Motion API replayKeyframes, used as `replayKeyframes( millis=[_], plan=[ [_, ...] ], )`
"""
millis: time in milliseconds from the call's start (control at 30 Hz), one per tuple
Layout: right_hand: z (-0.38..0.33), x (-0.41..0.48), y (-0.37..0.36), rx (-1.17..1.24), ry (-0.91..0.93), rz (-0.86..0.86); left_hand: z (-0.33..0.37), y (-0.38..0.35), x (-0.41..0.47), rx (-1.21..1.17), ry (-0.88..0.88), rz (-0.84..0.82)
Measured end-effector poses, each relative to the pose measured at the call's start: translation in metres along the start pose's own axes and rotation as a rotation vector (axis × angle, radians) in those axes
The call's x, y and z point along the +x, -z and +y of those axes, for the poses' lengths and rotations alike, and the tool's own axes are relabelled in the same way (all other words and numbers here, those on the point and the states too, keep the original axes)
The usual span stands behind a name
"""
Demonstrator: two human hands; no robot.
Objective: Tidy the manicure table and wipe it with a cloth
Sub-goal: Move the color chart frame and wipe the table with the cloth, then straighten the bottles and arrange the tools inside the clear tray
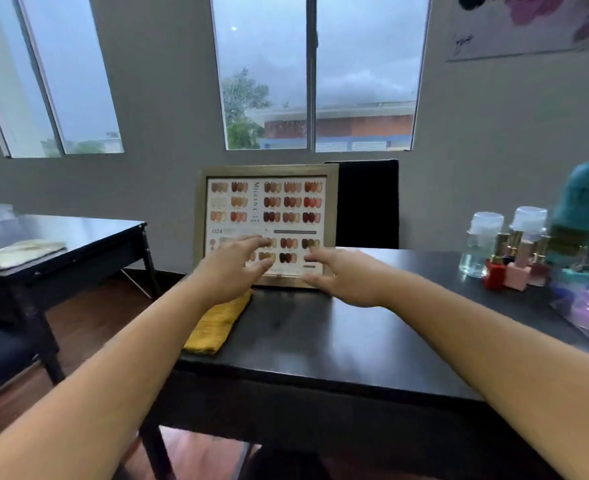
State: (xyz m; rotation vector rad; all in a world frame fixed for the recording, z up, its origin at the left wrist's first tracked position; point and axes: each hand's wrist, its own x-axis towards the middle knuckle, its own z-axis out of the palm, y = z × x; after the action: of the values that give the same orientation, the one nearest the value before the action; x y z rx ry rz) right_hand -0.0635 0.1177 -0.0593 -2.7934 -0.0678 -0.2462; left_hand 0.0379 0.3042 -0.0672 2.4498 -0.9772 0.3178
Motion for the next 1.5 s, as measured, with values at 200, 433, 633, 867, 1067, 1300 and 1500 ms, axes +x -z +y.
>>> replayKeyframes(
  millis=[200,433,633,867,1067,1300,1500],
  plan=[
    [0.086,-0.057,0.102,-0.113,-0.248,0.247,0.120,-0.031,0.064,-0.041,-0.262,-0.008],
    [0.172,-0.124,0.188,-0.087,-0.463,0.626,0.239,-0.086,0.136,-0.080,-0.416,-0.079],
    [0.251,-0.142,0.218,-0.064,-0.656,0.775,0.313,-0.127,0.204,-0.081,-0.481,-0.146],
    [0.324,-0.120,0.214,0.104,-0.732,0.645,0.363,-0.180,0.269,0.041,-0.492,-0.298],
    [0.352,-0.100,0.212,0.238,-0.692,0.632,0.377,-0.206,0.296,0.148,-0.518,-0.414],
    [0.368,-0.088,0.219,0.262,-0.746,0.605,0.378,-0.212,0.311,0.051,-0.512,-0.382],
    [0.388,-0.079,0.224,0.270,-0.784,0.617,0.382,-0.216,0.316,0.038,-0.507,-0.349]
  ],
)
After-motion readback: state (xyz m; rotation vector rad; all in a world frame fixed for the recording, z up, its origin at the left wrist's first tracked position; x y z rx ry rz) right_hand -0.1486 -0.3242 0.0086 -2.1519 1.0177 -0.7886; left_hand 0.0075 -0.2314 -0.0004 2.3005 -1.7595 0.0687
